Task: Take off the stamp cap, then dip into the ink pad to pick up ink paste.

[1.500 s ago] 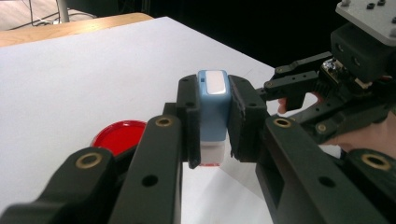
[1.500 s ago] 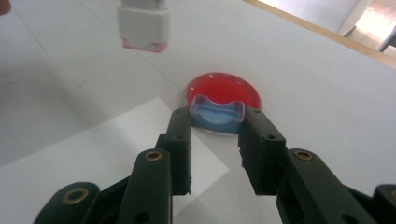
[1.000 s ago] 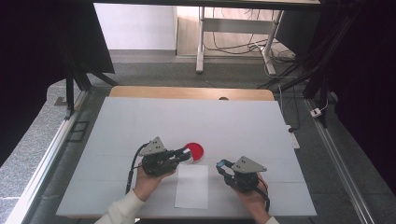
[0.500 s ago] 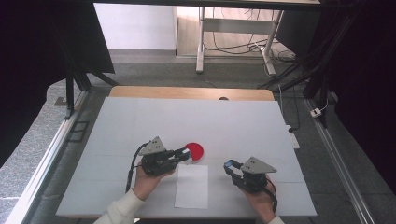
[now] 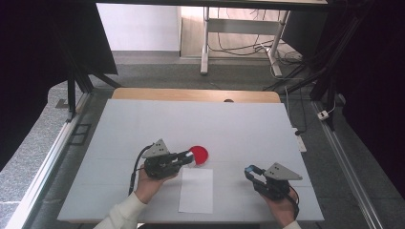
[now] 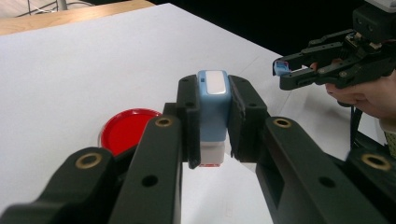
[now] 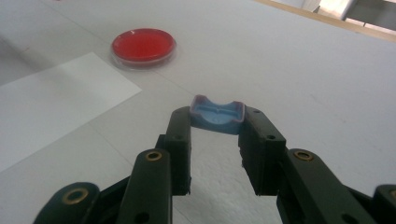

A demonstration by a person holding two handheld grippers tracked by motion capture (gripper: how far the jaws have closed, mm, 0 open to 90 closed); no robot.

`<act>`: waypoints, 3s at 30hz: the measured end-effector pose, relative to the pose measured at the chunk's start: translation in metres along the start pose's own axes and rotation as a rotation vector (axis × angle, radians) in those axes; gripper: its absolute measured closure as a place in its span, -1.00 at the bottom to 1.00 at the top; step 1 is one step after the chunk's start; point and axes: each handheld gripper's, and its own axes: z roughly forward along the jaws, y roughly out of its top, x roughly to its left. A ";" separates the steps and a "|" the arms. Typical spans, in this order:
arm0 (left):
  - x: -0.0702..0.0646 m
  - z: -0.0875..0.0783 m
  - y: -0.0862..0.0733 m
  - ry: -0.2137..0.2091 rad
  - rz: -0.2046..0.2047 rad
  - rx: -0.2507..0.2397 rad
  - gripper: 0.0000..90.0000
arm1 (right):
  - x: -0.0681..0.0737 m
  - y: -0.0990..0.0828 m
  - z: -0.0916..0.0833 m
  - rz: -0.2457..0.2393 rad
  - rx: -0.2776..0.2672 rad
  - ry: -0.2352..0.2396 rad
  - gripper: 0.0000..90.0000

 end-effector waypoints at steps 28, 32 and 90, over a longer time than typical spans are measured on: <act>0.003 0.003 0.009 0.033 0.078 0.036 0.68 | -0.013 -0.004 -0.007 -0.012 0.002 -0.004 0.44; 0.000 0.004 0.013 0.027 0.088 0.034 0.68 | -0.012 -0.004 -0.007 -0.015 0.004 -0.004 0.44; 0.048 0.068 0.022 0.082 0.073 0.134 0.68 | -0.017 -0.004 -0.007 -0.008 0.005 -0.013 0.44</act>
